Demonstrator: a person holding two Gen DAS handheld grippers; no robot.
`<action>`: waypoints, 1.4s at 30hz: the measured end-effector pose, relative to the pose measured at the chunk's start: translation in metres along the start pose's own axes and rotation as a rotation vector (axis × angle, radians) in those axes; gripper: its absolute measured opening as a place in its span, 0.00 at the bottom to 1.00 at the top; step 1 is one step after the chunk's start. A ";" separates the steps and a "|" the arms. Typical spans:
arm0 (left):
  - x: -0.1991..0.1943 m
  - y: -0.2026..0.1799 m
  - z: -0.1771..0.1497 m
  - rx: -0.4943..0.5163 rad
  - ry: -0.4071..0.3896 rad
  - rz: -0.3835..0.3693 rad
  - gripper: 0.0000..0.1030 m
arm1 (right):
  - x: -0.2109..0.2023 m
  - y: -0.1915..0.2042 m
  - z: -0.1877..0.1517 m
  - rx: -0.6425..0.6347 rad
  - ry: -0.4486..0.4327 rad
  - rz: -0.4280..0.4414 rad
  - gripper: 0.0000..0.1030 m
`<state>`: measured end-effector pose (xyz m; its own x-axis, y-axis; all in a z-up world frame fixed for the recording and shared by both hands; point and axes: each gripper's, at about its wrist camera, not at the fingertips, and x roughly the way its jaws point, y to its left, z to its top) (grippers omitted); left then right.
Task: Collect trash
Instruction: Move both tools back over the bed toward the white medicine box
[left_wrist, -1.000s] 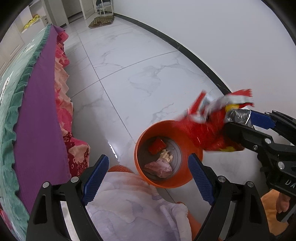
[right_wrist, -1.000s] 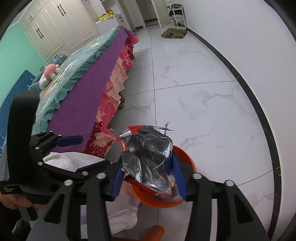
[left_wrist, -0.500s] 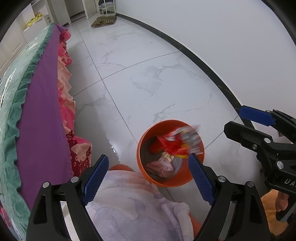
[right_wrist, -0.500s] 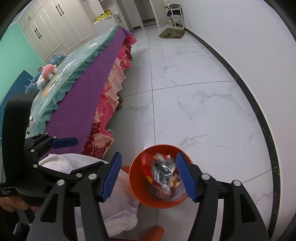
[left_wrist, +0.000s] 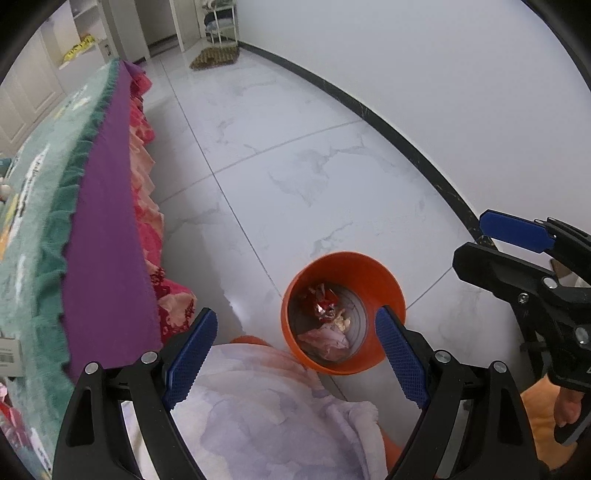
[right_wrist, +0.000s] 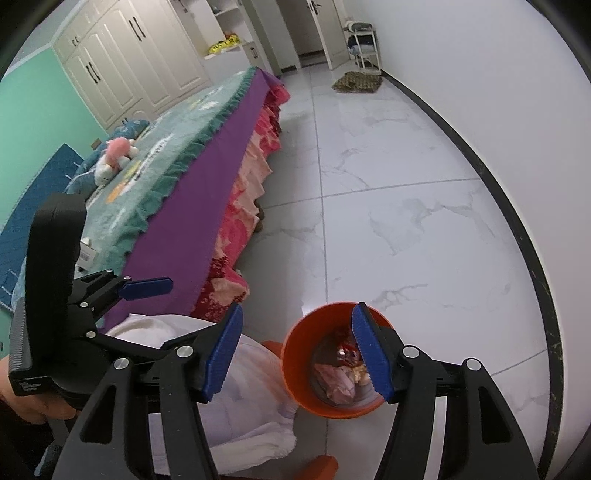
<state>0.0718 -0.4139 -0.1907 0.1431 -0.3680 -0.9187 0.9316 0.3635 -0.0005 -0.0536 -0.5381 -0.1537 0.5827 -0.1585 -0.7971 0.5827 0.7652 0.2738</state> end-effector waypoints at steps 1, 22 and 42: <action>-0.005 0.001 -0.001 -0.002 -0.009 0.008 0.84 | -0.005 0.004 0.001 -0.006 -0.010 0.011 0.60; -0.135 0.070 -0.085 -0.232 -0.203 0.179 0.84 | -0.065 0.160 -0.008 -0.285 -0.095 0.247 0.64; -0.196 0.168 -0.195 -0.527 -0.258 0.293 0.84 | -0.045 0.326 -0.032 -0.565 -0.034 0.409 0.64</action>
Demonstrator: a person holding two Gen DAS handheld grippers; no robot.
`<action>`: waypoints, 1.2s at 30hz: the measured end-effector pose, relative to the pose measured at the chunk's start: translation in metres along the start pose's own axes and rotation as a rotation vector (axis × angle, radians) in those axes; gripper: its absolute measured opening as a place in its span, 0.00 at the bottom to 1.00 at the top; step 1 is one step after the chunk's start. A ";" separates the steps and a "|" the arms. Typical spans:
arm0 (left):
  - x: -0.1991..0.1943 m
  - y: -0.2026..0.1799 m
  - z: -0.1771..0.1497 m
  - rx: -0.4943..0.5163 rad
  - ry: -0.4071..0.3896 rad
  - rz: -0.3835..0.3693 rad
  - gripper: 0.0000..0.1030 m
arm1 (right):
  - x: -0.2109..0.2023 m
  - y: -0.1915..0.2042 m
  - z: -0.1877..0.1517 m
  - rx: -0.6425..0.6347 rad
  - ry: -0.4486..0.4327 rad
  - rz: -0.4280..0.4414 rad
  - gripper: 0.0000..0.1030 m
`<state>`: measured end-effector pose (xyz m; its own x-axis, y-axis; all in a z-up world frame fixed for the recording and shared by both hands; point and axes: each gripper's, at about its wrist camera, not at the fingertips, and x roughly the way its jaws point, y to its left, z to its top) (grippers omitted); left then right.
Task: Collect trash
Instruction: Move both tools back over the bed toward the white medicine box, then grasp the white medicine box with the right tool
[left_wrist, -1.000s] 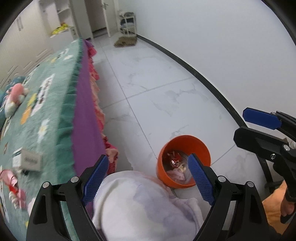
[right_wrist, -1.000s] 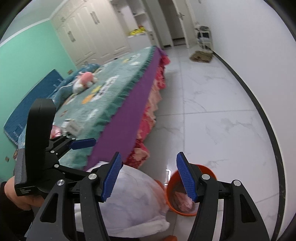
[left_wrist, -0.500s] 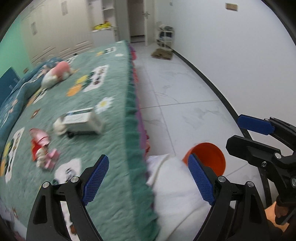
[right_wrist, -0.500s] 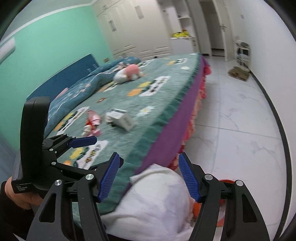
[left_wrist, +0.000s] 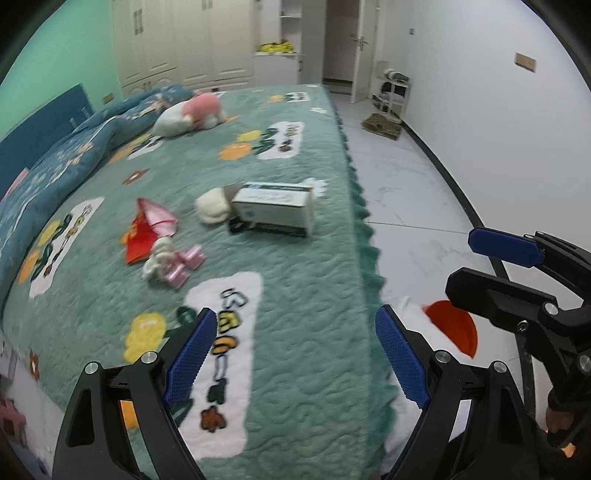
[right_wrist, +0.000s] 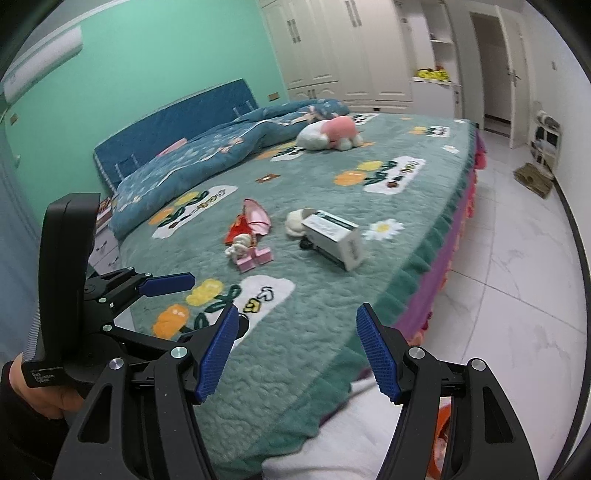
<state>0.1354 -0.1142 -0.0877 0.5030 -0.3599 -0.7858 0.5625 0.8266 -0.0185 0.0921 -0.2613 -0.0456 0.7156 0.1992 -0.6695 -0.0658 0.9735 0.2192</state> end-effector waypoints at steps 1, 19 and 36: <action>0.000 0.004 -0.001 -0.008 0.002 0.003 0.84 | 0.007 0.004 0.004 -0.011 0.007 0.003 0.64; 0.055 0.047 0.024 -0.104 0.079 0.024 0.84 | 0.107 -0.011 0.061 -0.198 0.141 0.015 0.64; 0.112 0.065 0.051 -0.126 0.149 0.031 0.84 | 0.213 -0.053 0.088 -0.315 0.256 0.010 0.64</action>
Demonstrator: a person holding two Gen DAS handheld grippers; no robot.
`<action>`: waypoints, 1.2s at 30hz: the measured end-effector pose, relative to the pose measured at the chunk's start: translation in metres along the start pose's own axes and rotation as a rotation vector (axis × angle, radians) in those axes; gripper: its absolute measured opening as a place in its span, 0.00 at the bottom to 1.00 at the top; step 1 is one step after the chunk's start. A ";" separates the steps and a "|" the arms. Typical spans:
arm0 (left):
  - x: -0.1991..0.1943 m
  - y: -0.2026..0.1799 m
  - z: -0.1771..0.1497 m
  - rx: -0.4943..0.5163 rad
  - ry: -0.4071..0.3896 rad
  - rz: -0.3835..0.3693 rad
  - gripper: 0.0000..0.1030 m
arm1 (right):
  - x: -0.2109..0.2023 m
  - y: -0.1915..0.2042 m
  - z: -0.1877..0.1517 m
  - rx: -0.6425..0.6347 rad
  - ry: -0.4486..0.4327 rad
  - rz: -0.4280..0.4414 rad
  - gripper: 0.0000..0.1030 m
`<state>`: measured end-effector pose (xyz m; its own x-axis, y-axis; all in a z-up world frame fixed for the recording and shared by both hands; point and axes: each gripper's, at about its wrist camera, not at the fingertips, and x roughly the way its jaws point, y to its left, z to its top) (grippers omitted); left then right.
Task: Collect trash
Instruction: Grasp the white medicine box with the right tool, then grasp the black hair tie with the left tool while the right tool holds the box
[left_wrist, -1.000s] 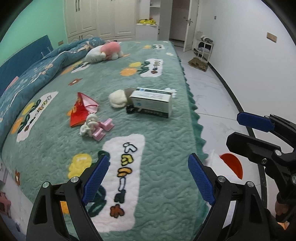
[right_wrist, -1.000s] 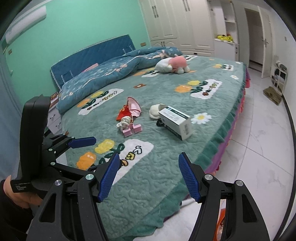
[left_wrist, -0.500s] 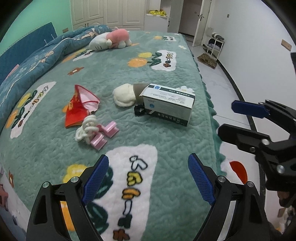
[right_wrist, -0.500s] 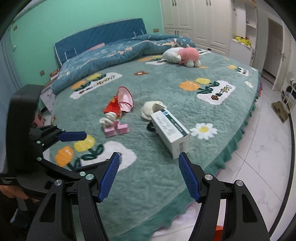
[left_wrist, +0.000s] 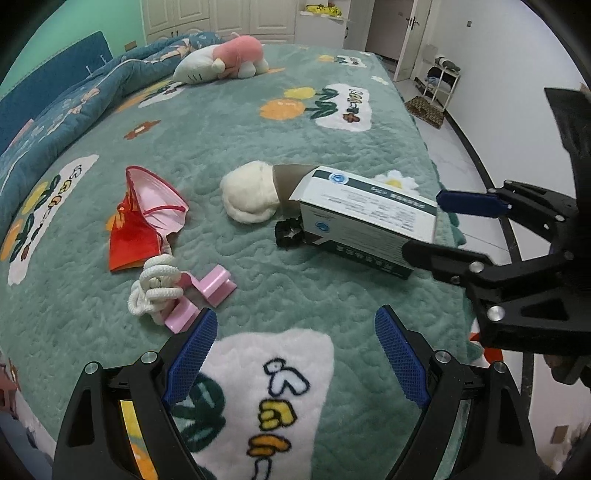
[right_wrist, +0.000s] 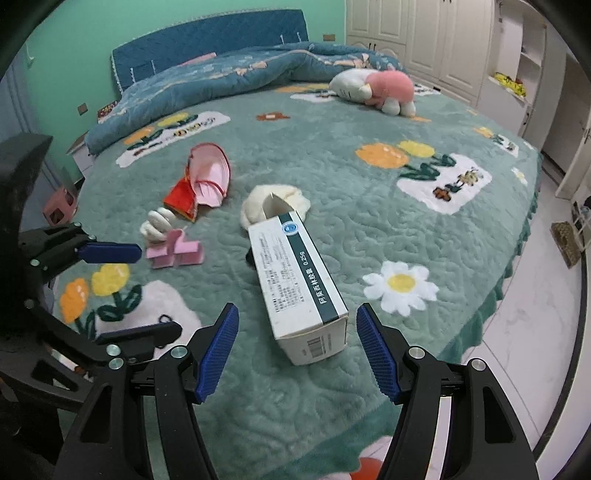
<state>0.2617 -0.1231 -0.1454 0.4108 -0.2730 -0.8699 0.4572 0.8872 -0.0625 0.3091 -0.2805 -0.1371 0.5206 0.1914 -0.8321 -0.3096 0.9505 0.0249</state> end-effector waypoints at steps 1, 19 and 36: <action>0.001 0.001 0.000 0.000 0.002 0.001 0.84 | 0.005 0.000 0.001 -0.003 0.002 0.001 0.64; -0.012 0.020 -0.011 -0.022 -0.002 0.004 0.84 | -0.017 0.009 -0.011 0.134 -0.070 0.034 0.42; -0.031 0.054 -0.029 -0.051 -0.002 -0.006 0.84 | -0.101 0.048 -0.018 0.265 -0.240 0.033 0.41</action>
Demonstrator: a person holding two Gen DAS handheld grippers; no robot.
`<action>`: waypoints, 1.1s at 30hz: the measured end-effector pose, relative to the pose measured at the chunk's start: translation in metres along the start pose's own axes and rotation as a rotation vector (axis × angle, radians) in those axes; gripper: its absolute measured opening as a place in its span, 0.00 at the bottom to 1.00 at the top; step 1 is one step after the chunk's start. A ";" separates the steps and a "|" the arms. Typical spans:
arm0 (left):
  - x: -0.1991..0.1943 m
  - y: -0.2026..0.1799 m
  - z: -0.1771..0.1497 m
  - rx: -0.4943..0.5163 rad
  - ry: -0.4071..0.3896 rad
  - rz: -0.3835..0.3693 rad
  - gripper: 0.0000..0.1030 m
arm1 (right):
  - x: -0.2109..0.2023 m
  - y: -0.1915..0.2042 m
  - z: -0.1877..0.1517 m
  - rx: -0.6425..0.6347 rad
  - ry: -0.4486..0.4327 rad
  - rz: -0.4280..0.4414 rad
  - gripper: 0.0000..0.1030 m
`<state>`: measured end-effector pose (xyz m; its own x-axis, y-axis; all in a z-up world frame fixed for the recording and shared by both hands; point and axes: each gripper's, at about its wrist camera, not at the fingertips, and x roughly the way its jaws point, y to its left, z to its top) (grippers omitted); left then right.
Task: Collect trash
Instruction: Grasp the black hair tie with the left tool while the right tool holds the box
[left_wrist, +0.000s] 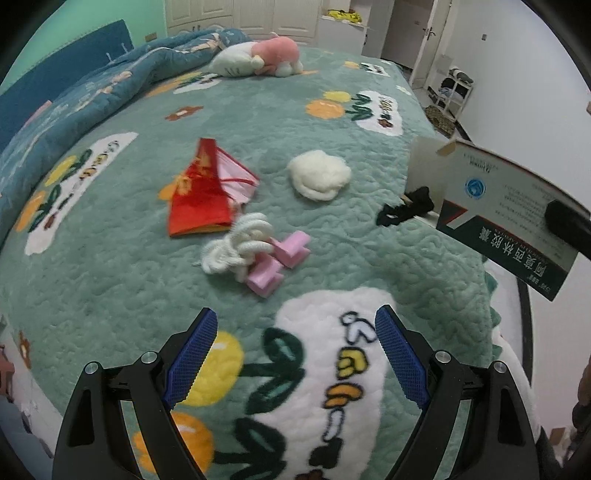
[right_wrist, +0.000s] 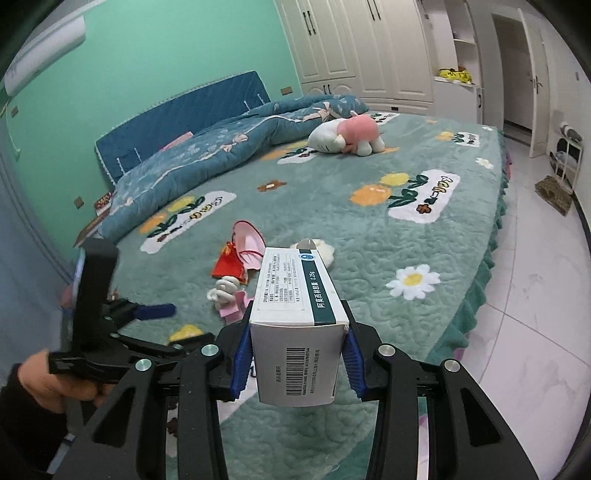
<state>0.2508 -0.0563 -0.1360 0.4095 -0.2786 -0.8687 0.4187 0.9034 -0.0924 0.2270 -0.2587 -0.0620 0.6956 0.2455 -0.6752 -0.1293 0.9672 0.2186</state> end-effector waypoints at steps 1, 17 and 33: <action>0.002 -0.004 0.000 0.005 0.003 -0.007 0.84 | -0.002 0.001 0.000 -0.002 0.001 0.003 0.41; 0.036 -0.073 0.011 0.227 -0.017 -0.183 0.93 | -0.042 -0.030 -0.023 0.050 0.051 0.034 0.41; 0.090 -0.062 0.019 0.126 0.130 -0.114 0.68 | -0.026 -0.053 -0.032 0.106 0.058 0.043 0.41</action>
<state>0.2767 -0.1435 -0.1988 0.2489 -0.3248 -0.9125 0.5573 0.8186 -0.1393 0.1932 -0.3138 -0.0788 0.6485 0.2933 -0.7024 -0.0808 0.9441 0.3196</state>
